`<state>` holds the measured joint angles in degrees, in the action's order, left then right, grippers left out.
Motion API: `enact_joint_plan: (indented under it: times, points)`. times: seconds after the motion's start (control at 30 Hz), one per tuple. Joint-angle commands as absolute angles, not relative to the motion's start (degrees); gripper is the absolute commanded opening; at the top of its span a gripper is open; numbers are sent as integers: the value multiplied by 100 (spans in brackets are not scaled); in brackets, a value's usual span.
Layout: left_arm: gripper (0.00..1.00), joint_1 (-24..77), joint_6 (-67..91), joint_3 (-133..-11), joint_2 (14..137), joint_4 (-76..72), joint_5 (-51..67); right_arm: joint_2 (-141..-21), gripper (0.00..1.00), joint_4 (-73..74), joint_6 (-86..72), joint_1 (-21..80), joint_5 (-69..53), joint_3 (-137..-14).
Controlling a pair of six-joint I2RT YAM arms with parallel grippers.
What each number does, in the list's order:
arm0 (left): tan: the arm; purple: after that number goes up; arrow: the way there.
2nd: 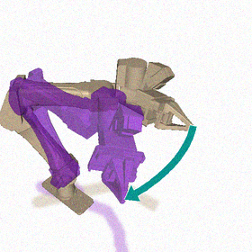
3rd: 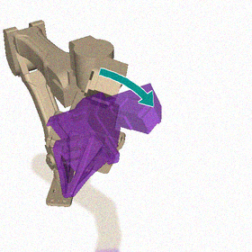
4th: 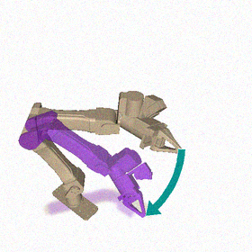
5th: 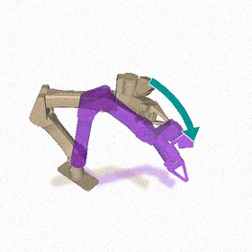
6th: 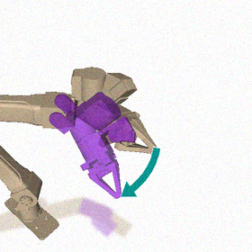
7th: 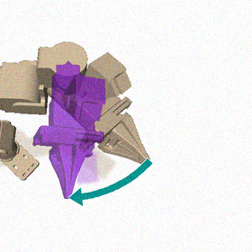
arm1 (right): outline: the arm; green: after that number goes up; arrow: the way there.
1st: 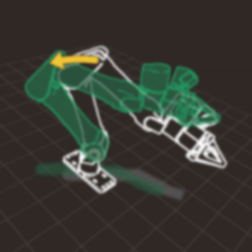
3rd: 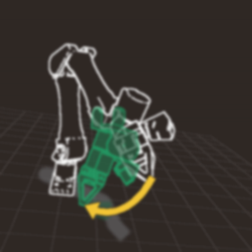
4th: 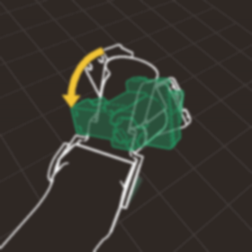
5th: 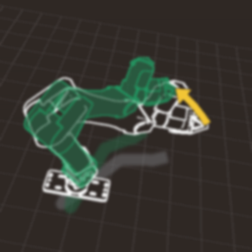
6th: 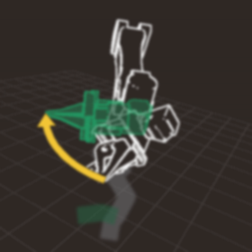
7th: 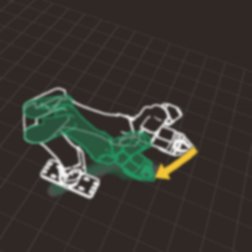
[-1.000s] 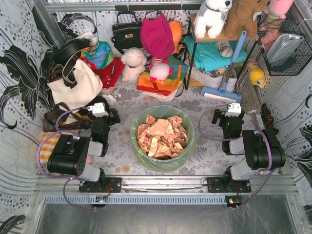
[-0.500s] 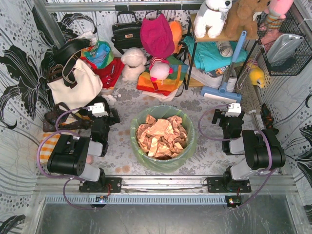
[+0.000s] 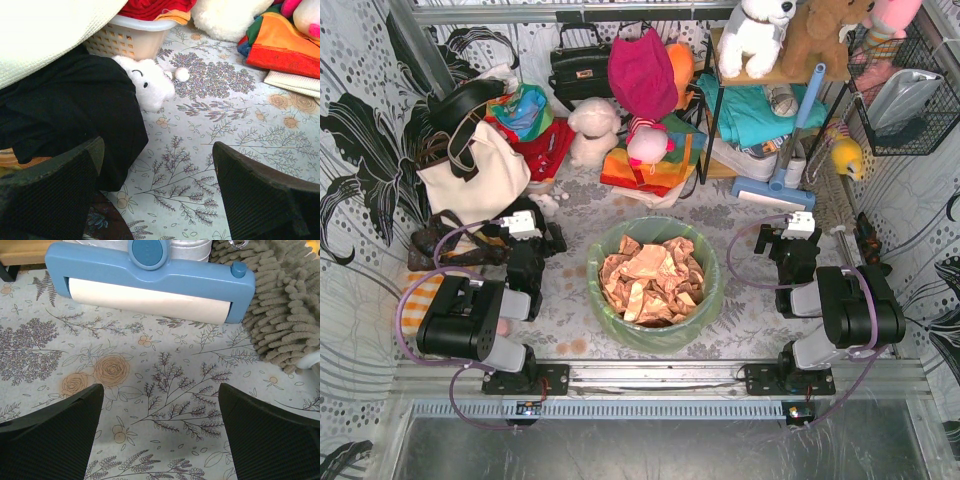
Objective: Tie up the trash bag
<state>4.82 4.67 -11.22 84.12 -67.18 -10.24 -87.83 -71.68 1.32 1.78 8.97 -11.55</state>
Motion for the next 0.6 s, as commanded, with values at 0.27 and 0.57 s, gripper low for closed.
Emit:
enact_joint_plan:
  times: [0.27, 0.57]
  points:
    - [98, 444, 473, -1172, 8424, -7027, -1001, -8807, 97, -7461, 210, 143, 926, -1099]
    - [98, 529, 333, -1165, 8226, -6909, -1037, -8175, 97, -6397, 166, 149, 1117, -1378]
